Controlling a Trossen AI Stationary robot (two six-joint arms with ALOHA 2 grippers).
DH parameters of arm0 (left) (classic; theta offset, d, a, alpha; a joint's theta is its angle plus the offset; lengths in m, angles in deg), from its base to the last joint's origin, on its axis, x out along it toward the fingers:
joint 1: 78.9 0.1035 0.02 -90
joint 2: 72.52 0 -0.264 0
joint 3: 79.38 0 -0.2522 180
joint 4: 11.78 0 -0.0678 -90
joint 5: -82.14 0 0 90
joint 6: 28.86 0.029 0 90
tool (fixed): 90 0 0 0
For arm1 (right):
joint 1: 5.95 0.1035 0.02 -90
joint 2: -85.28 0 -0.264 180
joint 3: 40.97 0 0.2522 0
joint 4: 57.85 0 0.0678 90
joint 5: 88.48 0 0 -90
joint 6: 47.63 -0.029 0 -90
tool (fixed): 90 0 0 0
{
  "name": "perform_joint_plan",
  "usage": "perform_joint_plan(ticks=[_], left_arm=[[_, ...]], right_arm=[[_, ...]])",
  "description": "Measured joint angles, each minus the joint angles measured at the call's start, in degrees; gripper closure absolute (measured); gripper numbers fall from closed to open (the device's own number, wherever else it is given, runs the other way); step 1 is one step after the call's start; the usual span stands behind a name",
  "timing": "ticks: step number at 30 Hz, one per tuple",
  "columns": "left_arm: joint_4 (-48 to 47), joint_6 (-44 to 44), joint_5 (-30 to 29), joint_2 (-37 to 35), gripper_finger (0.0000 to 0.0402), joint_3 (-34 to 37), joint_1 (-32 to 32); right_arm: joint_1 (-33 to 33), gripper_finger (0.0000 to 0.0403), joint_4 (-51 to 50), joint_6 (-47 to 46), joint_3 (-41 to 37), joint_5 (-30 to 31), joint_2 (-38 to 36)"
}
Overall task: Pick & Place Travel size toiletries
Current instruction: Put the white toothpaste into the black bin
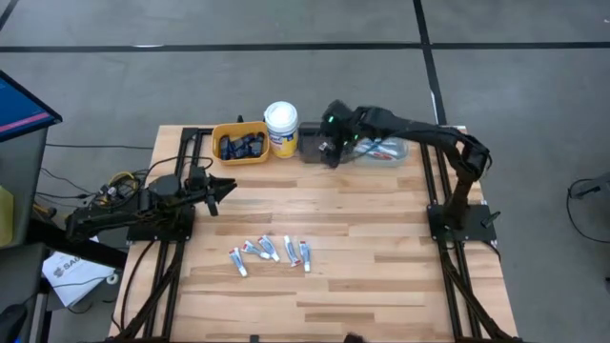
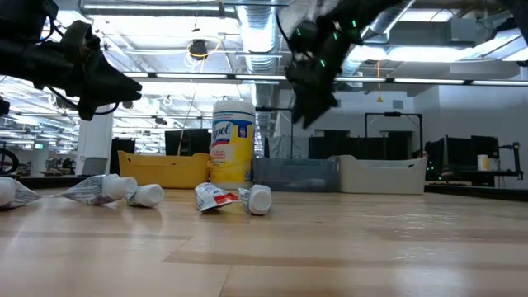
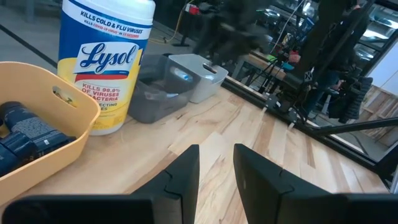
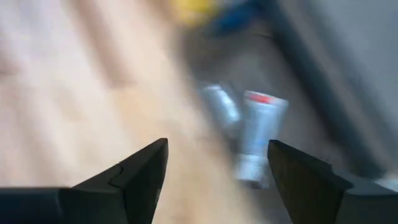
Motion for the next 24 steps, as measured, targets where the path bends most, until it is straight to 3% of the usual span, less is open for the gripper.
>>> perform_joint_plan(ticks=[12, 24], left_arm=[[0.74, -0.02, 0.2, 0.02, 0.0306, 0.0, -0.02], [1.36, -0.01, 0.15, 0.02, 0.0306, 0.0, 0.0]], right_arm=[[23.53, 0.0138, -2.13, -40.57, 1.37, 7.8, 0.15], [37.52, 0.0138, -5.12, -60.72, 1.37, 13.2, 0.51]])
